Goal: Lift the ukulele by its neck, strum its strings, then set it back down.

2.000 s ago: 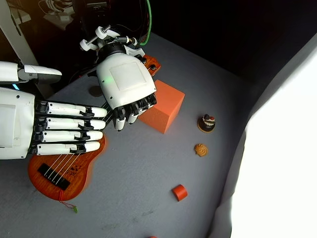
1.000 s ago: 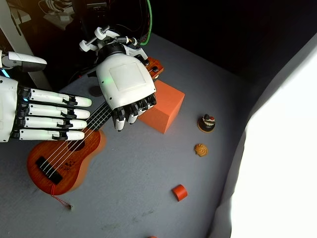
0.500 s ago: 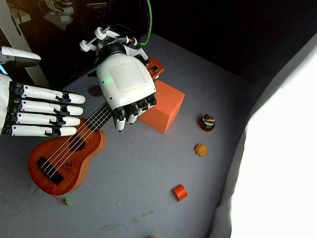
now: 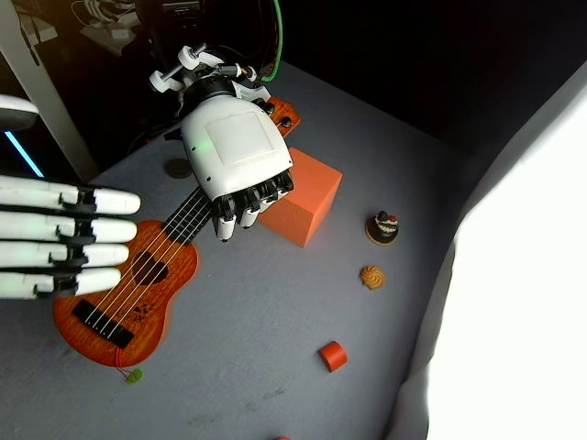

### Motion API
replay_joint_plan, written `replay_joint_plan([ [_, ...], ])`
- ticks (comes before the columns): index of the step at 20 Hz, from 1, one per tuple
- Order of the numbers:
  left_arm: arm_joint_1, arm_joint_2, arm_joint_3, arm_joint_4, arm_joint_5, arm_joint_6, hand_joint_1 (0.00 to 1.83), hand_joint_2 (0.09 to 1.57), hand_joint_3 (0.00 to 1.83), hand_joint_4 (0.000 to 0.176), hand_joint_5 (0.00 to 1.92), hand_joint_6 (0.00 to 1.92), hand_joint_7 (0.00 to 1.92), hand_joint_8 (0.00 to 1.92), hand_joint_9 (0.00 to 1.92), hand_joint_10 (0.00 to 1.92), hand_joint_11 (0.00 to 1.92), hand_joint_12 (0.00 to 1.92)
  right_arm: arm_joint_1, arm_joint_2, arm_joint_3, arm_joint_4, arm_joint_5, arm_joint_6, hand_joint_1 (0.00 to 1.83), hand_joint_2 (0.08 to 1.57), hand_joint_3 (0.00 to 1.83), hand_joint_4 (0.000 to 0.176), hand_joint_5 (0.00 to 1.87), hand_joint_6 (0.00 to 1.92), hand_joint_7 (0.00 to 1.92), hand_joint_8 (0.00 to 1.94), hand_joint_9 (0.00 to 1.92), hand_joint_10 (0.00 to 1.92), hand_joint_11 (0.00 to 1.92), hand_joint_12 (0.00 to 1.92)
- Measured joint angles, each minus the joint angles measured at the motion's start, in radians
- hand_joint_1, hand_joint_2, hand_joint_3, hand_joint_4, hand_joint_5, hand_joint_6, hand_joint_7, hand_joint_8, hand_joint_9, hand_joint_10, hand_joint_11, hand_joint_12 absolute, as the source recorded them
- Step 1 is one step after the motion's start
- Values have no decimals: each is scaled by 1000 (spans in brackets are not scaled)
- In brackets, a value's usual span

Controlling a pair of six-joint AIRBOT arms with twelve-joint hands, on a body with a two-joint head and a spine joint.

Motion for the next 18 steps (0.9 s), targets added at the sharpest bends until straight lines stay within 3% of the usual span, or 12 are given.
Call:
replay_joint_plan([
  [4,0,-6,-2,1,0,-5,1448,1271,13,176,1335,1921,1492,1921,1613,1921,1670,1921,-3,4,77,-54,53,-82,121,1293,0,0,218,19,197,5,179,21,0,370],
  [6,0,-22,0,25,-7,-49,1483,1261,7,176,1352,1921,1500,1921,1620,1921,1680,1921,-3,4,106,-61,71,-126,105,1295,0,0,212,15,180,5,167,15,0,288],
  [10,11,-70,10,95,-34,-125,1469,1275,11,176,1345,1921,1460,1921,1620,1921,1669,1921,-43,4,145,-149,87,-158,110,1297,1,0,235,21,217,3,191,20,0,316],
  [11,23,-82,11,116,-40,-158,1475,1275,10,176,1344,1921,1469,1921,1623,1921,1675,1921,-43,4,147,-149,94,-175,121,1296,0,0,227,16,215,2,192,20,0,301],
  [12,30,-91,12,127,-45,-174,1474,1270,7,175,1336,1921,1480,1921,1622,1921,1671,1921,-43,0,147,-149,108,-176,168,1281,0,0,248,24,232,5,214,28,0,444],
  [18,77,-117,23,255,-46,-324,1457,1277,8,175,1331,1921,1490,1921,1618,1921,1668,1921,-43,-23,139,-145,153,-219,117,1293,1,0,205,4,191,0,208,23,0,403],
])
